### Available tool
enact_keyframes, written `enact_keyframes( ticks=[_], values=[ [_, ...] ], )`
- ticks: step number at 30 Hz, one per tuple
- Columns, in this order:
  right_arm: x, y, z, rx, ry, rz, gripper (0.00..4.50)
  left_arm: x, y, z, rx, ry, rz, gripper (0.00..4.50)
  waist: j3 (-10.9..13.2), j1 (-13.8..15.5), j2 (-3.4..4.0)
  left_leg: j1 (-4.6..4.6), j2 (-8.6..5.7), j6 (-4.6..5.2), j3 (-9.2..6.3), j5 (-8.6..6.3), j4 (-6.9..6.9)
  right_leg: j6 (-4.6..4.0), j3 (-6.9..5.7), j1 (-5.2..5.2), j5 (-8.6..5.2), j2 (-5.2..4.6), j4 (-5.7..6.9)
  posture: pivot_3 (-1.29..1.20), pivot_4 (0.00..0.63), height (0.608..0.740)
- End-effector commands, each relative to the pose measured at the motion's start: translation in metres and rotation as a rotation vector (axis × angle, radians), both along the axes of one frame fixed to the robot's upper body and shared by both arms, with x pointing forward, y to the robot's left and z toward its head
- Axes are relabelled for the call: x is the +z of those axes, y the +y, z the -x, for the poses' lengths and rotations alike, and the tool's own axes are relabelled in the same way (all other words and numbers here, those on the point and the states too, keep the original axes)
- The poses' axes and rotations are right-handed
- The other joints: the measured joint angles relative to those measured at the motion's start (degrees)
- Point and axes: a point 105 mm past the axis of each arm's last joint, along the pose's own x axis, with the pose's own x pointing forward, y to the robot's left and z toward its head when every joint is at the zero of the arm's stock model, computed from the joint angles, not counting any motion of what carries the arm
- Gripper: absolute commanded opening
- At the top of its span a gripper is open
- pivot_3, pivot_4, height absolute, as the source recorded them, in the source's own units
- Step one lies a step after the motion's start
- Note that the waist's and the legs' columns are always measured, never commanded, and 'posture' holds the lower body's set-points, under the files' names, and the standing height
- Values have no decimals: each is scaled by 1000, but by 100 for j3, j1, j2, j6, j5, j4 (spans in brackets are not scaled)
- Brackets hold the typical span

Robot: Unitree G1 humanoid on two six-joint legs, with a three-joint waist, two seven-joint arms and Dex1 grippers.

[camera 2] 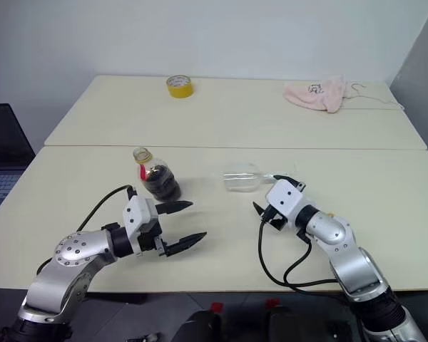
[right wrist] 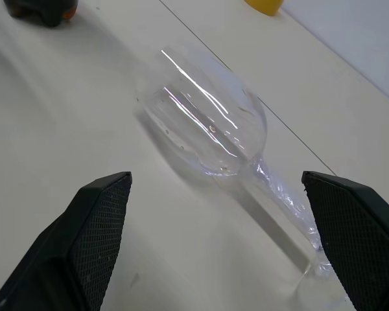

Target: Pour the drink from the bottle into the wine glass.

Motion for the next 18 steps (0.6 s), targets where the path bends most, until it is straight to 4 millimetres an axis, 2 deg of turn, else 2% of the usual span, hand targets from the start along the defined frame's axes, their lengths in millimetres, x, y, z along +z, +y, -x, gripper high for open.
enact_keyframes(
  ticks=[1,7,18],
  values=[
    [15,1,-6,-6,-74,14,4500,10,-4,-4,-8,-47,21,4470,0,-2,0,1,0,0,0,0,0,0,1,0,0,0,0,0,150,740],
    [12,-3,-24,-81,-139,126,4500,12,-6,-14,38,-61,66,4470,0,-7,0,1,1,0,1,0,-1,0,0,-2,0,0,2,0,150,740],
    [-1,-3,-46,-225,-254,312,4500,11,-17,-20,21,-53,96,4470,0,-11,0,1,1,-1,4,1,0,0,1,-5,0,0,5,0,150,740]
  ],
)
